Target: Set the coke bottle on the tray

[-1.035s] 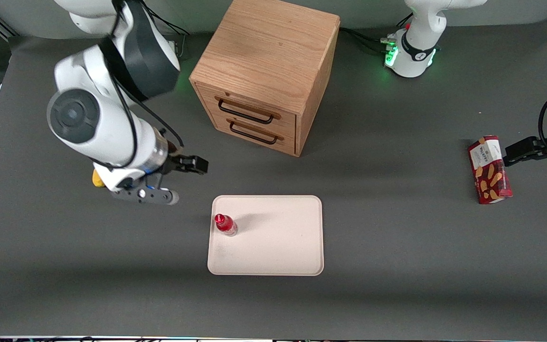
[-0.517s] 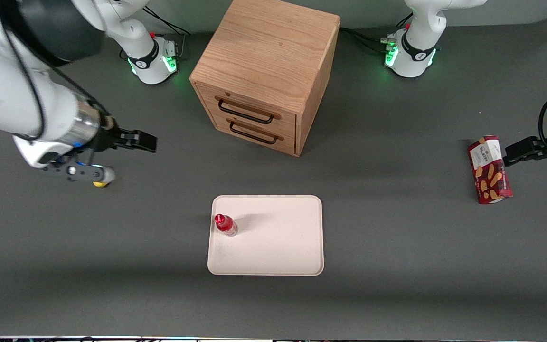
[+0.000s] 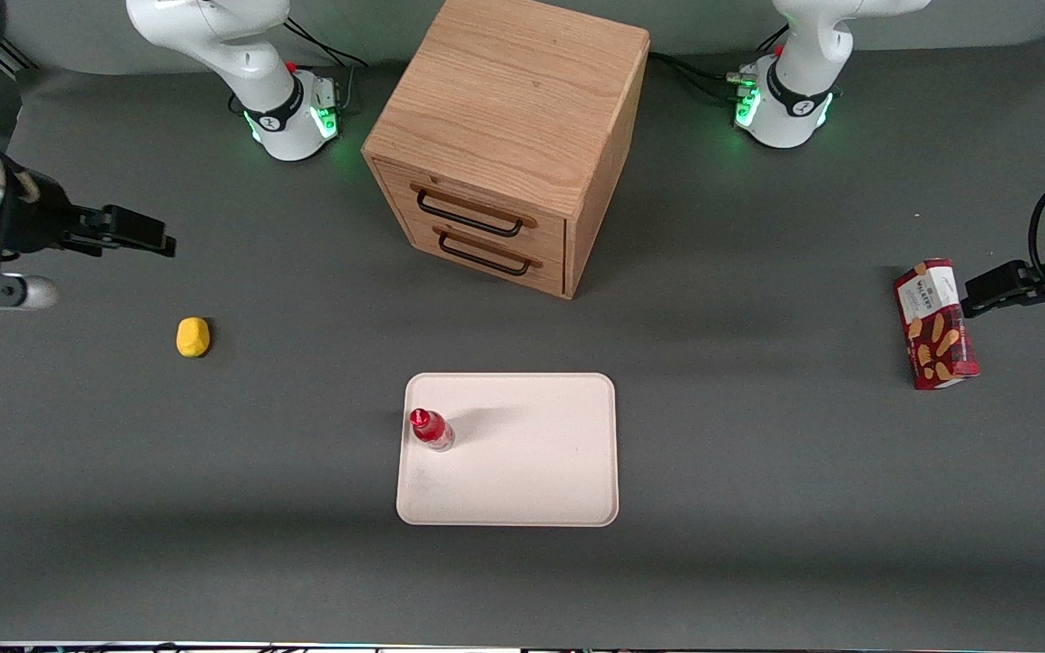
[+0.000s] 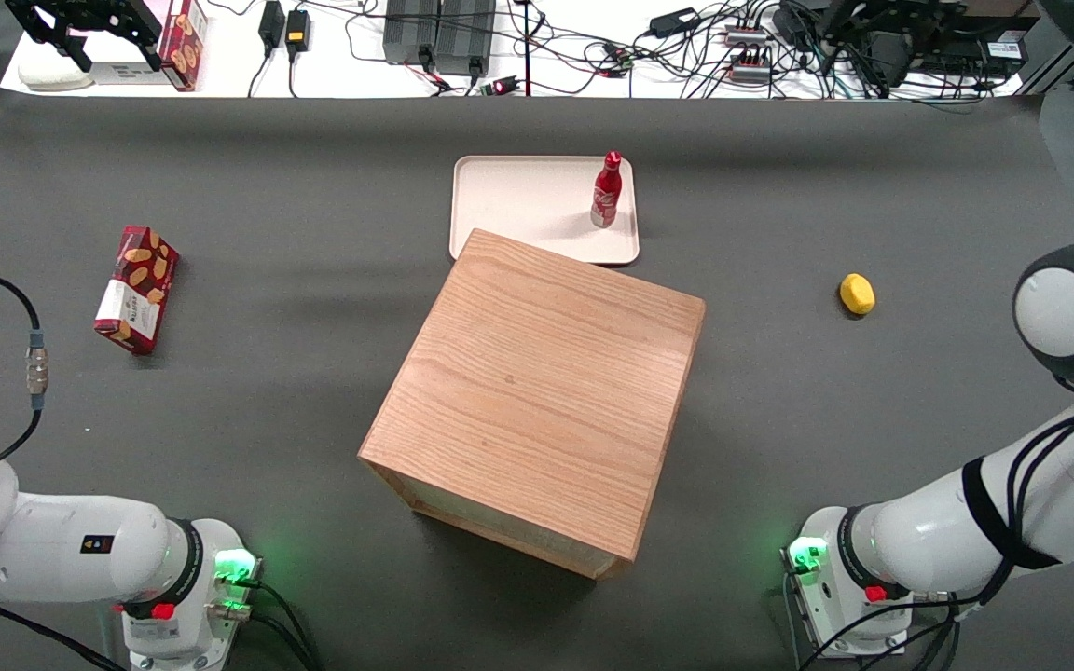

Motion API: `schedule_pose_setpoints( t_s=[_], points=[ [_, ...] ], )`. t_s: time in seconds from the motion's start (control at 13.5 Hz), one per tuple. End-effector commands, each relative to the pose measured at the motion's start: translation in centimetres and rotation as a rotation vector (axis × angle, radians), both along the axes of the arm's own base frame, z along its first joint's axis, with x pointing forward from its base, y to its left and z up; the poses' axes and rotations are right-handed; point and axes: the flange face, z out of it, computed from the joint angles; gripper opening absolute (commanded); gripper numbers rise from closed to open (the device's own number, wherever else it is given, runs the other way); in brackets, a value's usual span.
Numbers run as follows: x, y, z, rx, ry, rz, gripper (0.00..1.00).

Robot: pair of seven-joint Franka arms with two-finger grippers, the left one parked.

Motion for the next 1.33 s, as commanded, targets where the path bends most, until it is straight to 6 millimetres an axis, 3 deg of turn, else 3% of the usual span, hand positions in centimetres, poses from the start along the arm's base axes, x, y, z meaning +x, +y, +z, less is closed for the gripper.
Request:
schedule_pose_setpoints(
  t_s=[0.0,0.3,0.67,1.26],
  points=[
    [-2.4,-3.1,-0.7,0.004,-0.027,0.040,1.00],
    [-3.6,-5.2,-1.7,-0.022,-0.086,0.037,1.00],
    [-2.8,-8.2,-1.5,-0.015,-0.131,0.066,1.00],
    [-2.6,-6.6,-0.9,-0.119,-0.135,0.018,1.00]
  ],
)
